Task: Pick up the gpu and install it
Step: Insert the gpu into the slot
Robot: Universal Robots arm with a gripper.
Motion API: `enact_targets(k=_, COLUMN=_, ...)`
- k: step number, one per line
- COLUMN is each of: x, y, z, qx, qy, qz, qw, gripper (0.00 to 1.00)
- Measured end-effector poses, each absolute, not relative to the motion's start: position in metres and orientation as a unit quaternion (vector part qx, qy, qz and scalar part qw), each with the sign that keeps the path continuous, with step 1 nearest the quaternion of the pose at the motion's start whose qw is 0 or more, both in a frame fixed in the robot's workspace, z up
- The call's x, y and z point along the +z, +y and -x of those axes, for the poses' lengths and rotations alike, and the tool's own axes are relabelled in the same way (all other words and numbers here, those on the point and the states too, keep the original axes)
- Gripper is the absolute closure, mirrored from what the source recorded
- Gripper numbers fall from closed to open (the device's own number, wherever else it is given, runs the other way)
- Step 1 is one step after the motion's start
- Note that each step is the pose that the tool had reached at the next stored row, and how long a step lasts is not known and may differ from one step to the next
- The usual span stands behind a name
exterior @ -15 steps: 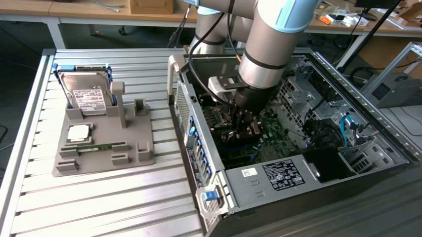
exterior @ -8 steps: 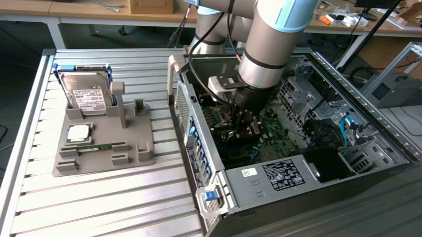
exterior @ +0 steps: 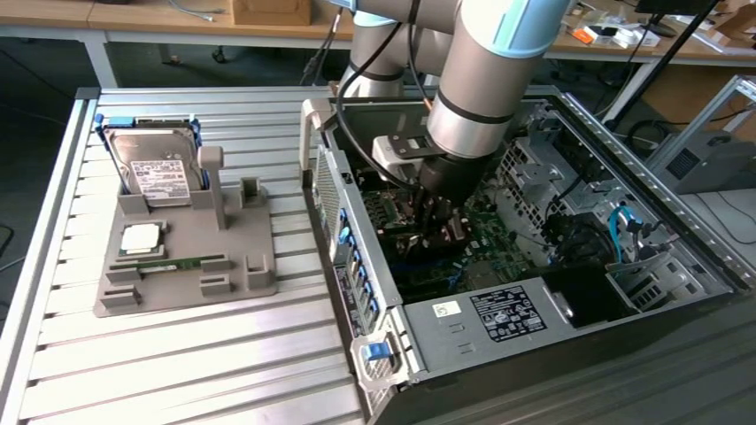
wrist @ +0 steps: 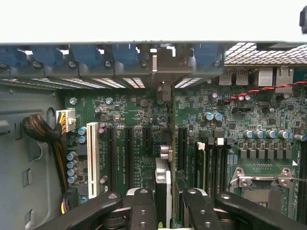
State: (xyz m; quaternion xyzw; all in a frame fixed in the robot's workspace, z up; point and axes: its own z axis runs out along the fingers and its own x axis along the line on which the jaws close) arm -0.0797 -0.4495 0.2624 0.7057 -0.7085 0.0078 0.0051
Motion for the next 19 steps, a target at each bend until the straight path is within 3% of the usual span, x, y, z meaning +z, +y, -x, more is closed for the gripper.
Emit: enact_targets(k=19, x=0.2618, y=-0.4510, z=0.0796, qx=0.008, qy=-0.710, qz=-0.704, qw=0.005, gripper=0.73)
